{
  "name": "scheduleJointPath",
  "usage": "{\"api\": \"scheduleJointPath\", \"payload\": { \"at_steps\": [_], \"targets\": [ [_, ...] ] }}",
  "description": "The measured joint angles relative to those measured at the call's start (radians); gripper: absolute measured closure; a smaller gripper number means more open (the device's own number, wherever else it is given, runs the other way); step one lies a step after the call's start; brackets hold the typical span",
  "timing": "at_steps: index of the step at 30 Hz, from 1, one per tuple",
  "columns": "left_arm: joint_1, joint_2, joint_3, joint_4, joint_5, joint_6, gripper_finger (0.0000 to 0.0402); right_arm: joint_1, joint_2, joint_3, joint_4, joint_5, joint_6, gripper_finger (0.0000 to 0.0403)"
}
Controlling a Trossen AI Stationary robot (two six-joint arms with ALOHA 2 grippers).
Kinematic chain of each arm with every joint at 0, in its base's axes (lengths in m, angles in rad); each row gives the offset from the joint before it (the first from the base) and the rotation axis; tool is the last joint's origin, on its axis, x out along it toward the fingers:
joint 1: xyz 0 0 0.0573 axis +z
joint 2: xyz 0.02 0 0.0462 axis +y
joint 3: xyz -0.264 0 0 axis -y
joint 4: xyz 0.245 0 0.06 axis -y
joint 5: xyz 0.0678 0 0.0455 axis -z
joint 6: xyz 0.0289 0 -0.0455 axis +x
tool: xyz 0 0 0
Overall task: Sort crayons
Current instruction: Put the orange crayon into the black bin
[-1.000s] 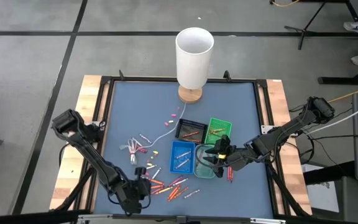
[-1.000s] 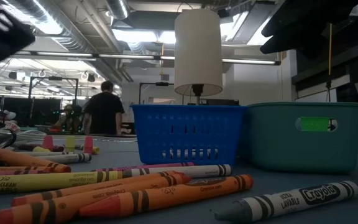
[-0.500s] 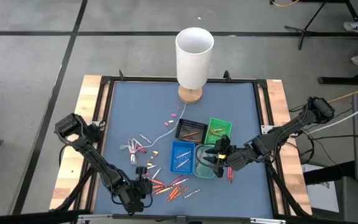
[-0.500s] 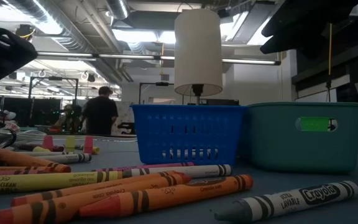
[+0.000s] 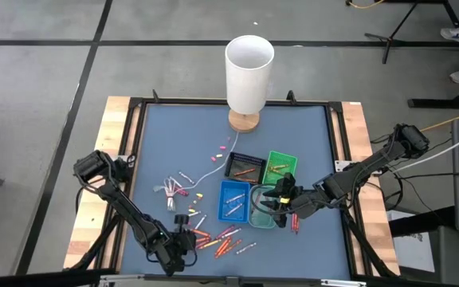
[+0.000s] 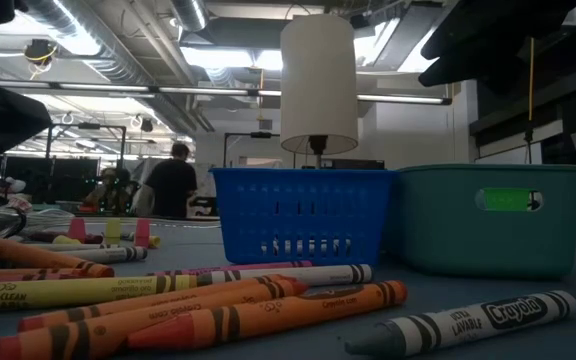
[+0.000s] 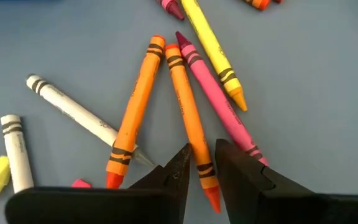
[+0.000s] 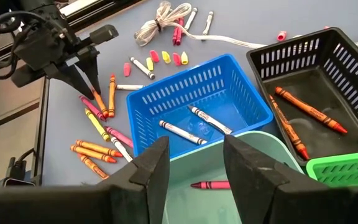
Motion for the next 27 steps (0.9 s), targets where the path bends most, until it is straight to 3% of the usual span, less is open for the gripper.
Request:
{"api": "scheduleJointPath", "payload": {
  "at_steps": [14,27],
  "targets": [
    [0.004,0.000,0.001,-0.023,-0.005,-0.032,0.0393,0.000,0.000,0.000,0.000,0.000,0.000,0.0253],
    [0.008,-0.030,-0.003,-0.048,-0.057,-0.032,0.0395,0.000,0.000,0.000,0.000,0.000,0.000,0.0253]
  ]
}}
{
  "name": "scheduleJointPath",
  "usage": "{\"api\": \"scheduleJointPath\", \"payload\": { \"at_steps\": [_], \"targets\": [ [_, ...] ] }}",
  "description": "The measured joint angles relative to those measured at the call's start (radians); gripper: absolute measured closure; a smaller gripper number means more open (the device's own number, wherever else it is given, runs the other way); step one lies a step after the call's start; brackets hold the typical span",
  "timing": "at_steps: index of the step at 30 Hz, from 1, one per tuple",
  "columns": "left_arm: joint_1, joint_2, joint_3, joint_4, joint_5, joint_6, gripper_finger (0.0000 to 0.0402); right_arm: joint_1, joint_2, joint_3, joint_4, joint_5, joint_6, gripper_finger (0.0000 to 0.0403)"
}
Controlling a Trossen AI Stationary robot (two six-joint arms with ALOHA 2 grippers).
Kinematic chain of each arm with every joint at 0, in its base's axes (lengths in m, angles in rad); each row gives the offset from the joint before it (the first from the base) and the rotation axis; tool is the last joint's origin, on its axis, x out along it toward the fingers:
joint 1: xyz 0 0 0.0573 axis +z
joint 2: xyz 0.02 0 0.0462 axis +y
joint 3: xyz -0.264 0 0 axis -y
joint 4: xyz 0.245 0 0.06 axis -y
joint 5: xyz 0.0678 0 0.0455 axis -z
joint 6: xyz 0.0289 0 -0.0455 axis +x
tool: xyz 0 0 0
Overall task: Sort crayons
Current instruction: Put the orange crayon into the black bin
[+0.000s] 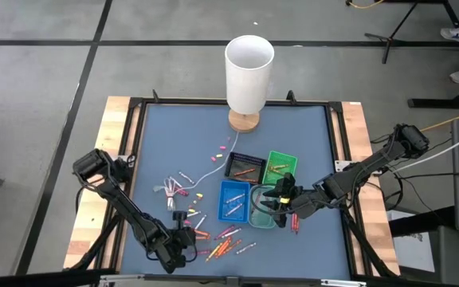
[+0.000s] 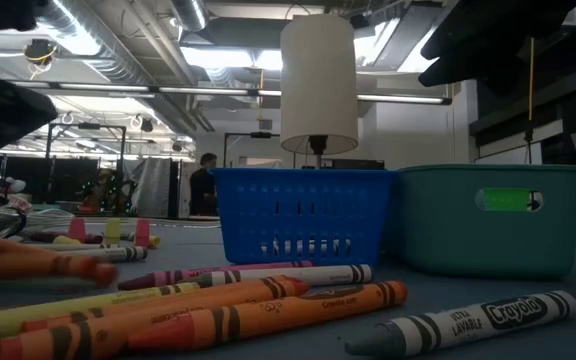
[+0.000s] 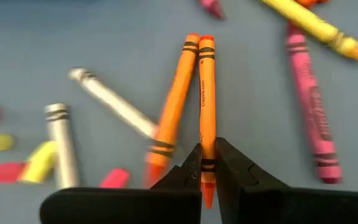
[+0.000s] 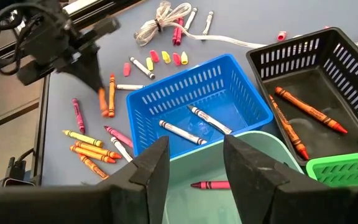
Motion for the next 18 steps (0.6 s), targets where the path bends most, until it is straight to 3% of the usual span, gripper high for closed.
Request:
{"api": "scheduleJointPath", "payload": {
  "at_steps": [5,13,18],
  "targets": [
    [0.010,-0.065,0.000,0.020,-0.005,0.000,0.0395,0.000,-0.003,0.000,0.002,-0.012,-0.001,0.0253],
    [0.070,-0.160,0.002,0.065,-0.042,0.010,0.0395,0.001,-0.046,0.000,0.002,-0.147,-0.056,0.0253],
    [0.144,-0.172,0.003,0.102,-0.094,0.132,0.0395,0.000,-0.051,0.000,0.000,-0.158,-0.087,0.0253]
  ]
}}
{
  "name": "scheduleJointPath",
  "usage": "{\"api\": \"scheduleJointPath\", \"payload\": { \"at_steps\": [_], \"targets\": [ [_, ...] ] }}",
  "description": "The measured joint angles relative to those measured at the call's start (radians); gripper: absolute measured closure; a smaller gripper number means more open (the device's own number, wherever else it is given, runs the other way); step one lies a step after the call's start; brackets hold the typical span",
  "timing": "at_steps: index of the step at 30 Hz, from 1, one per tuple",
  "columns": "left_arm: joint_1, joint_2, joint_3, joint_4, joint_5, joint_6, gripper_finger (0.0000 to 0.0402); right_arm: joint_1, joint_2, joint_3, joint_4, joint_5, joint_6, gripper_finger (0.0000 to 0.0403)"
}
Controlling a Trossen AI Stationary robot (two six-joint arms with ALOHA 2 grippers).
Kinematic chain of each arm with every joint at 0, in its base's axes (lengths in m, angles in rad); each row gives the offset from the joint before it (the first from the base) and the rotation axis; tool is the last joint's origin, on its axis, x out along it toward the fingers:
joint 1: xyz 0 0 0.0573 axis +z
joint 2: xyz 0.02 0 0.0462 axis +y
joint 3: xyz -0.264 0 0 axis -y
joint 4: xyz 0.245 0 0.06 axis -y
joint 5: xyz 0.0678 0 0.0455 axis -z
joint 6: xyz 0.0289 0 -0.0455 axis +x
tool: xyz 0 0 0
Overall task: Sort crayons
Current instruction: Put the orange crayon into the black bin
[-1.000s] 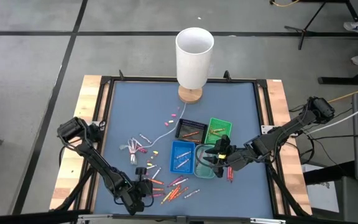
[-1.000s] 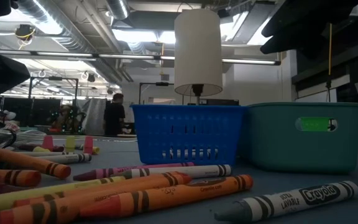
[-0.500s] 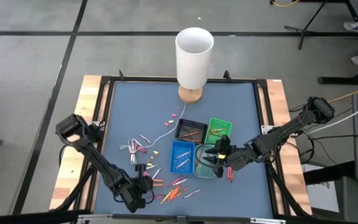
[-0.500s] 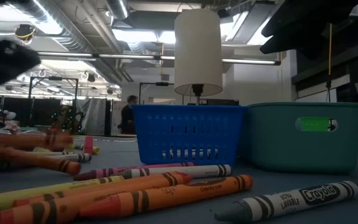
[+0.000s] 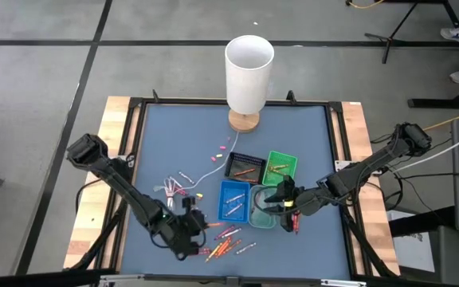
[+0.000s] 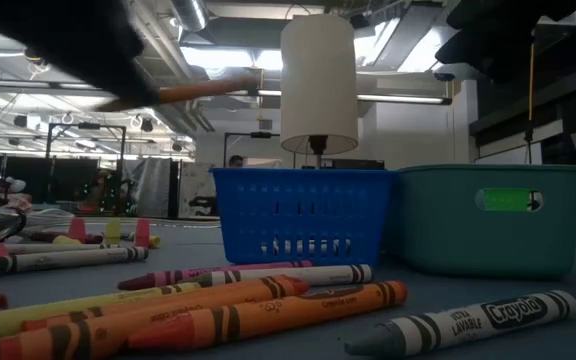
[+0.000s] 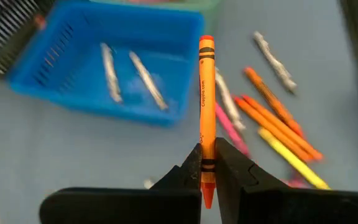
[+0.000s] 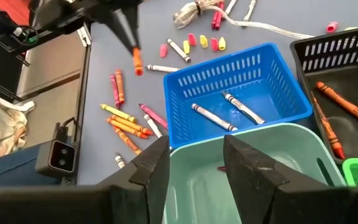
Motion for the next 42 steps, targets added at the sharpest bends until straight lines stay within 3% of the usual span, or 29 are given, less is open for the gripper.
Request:
{"api": "scheduleJointPath", "payload": {
  "at_steps": [9,17,30,33,42],
  "targets": [
    [0.213,0.000,0.000,0.148,-0.031,0.348,0.0395,0.000,0.000,0.000,0.000,-0.064,-0.016,0.0253],
    [0.405,0.000,0.000,0.233,0.002,0.520,0.0395,0.001,0.000,0.000,-0.003,-0.164,0.038,0.0253],
    [0.597,0.001,0.001,0.243,0.012,0.457,0.0395,0.001,0.000,0.000,-0.008,-0.164,0.044,0.0253],
    [0.618,0.001,0.001,0.250,0.089,0.447,0.0395,0.001,0.000,0.000,-0.011,-0.155,0.049,0.0253],
    [0.627,0.001,0.001,0.298,0.179,0.444,0.0392,0.000,0.001,0.000,-0.221,-0.134,0.349,0.0253]
  ]
}}
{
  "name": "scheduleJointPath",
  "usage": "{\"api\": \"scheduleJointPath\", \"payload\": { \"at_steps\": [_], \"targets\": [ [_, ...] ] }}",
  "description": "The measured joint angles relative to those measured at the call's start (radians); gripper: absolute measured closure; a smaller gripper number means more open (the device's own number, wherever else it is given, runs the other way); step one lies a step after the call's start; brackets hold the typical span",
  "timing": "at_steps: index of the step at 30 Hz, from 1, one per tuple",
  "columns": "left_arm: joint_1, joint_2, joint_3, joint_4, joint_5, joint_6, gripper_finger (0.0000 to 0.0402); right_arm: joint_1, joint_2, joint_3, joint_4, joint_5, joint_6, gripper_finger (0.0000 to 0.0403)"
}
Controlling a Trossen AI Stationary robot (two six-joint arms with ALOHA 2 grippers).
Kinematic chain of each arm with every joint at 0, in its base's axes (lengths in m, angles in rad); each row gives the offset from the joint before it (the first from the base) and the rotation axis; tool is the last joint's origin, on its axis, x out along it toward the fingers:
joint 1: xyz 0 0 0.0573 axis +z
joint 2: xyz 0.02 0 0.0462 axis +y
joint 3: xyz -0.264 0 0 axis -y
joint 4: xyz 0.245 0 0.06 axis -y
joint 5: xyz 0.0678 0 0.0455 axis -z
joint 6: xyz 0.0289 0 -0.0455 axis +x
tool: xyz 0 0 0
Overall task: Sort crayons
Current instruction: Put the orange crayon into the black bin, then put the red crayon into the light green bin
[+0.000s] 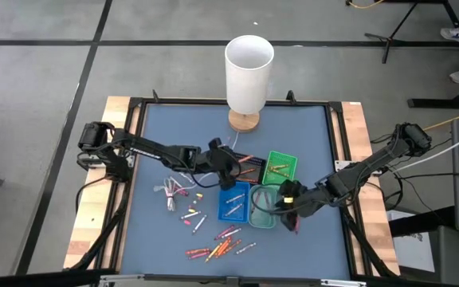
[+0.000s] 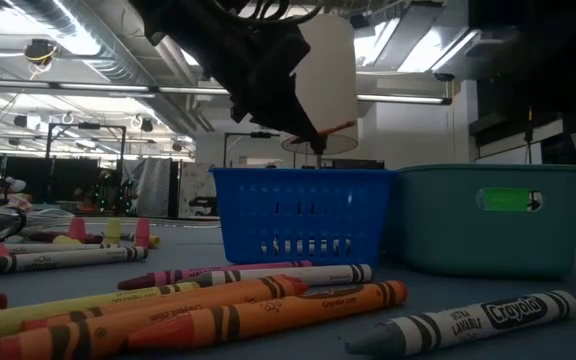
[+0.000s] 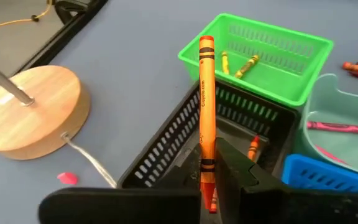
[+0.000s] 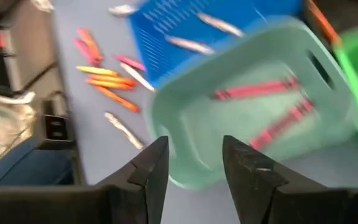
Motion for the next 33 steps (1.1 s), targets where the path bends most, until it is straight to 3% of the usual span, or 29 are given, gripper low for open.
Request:
{"api": "scheduleJointPath", "payload": {
  "at_steps": [11,20,33],
  "targets": [
    [0.000,0.000,0.000,-0.001,0.008,0.000,0.0313,0.043,0.001,0.000,-0.250,-0.037,0.309,0.0253],
    [0.000,0.000,0.000,-0.001,0.007,0.000,0.0312,0.176,0.044,0.000,-0.345,0.057,0.560,0.0253],
    [0.000,0.000,0.000,-0.004,0.007,0.000,0.0312,0.203,0.237,0.000,-0.359,-0.040,0.637,0.0253]
  ]
}}
